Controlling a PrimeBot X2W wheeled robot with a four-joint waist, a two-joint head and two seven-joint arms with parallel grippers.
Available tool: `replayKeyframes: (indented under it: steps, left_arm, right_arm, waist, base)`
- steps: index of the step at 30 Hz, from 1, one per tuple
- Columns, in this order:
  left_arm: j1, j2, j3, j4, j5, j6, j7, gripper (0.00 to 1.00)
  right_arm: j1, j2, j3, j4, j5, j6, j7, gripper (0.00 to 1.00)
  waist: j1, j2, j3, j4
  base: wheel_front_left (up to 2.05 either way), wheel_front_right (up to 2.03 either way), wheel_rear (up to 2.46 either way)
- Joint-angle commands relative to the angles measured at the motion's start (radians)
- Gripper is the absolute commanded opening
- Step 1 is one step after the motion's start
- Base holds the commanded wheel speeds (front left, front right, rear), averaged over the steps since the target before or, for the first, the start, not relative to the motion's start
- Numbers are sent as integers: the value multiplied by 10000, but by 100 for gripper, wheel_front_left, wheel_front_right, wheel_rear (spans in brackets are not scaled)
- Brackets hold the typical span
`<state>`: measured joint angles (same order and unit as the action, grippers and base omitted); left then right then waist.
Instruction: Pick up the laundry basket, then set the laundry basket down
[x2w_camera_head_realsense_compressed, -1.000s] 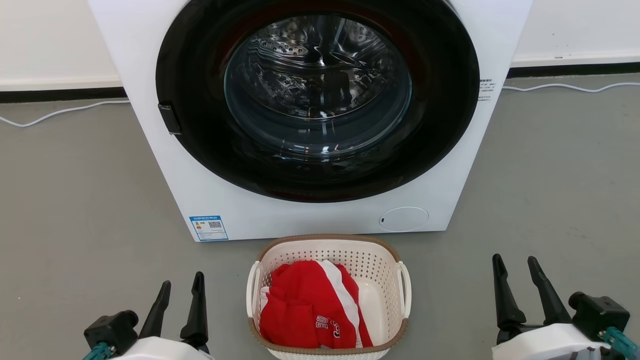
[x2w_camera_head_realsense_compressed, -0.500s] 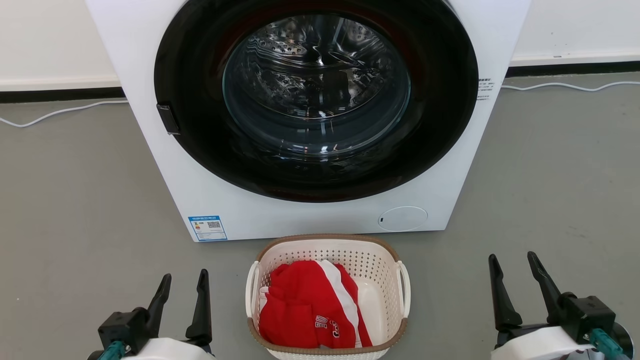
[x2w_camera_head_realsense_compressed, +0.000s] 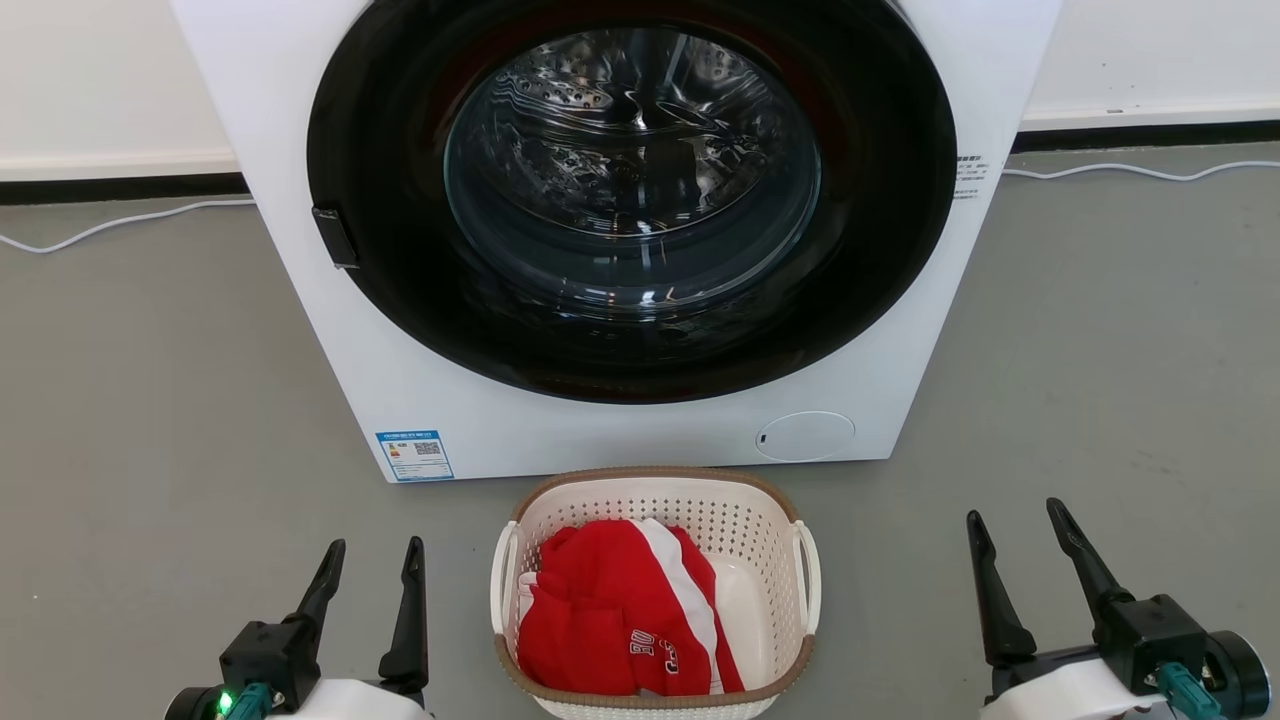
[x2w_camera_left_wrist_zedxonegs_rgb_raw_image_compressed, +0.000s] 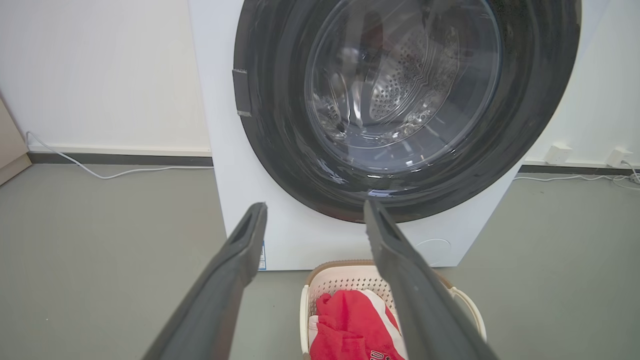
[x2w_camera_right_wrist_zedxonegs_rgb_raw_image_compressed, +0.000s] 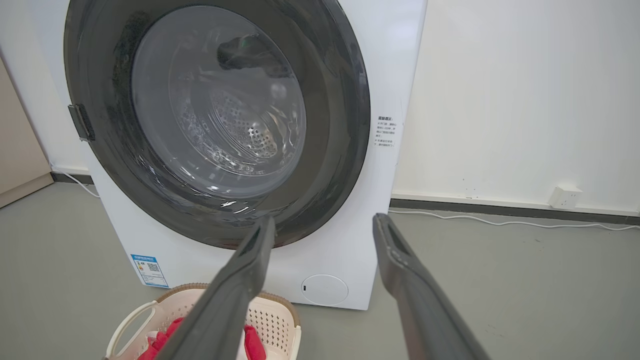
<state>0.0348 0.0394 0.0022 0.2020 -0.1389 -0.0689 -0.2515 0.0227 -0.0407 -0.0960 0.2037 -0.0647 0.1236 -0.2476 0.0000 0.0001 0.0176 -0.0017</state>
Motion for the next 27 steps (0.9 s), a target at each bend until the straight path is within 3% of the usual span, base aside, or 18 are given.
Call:
replayKeyframes:
  steps: [1,15,27]
  left_arm:
    - [-154,108,332,-251,71,69,-103,100]
    - [-304,108,341,-198,50,17,-103,100]
    - [-1603,108,166,261,-140,-160,-103,100]
  right_arm:
    - [-154,-95,196,-294,-91,71,-141,100]
    - [-302,-95,76,-253,189,71,-141,100]
    - [-1530,-95,-135,213,537,71,-141,100]
  waist:
    - [0,-1,-2,-2]
    - [0,-1,271,46]
    - [0,-1,1867,105]
  base:
    - [0,0,0]
    - [0,0,0]
    - [0,0,0]
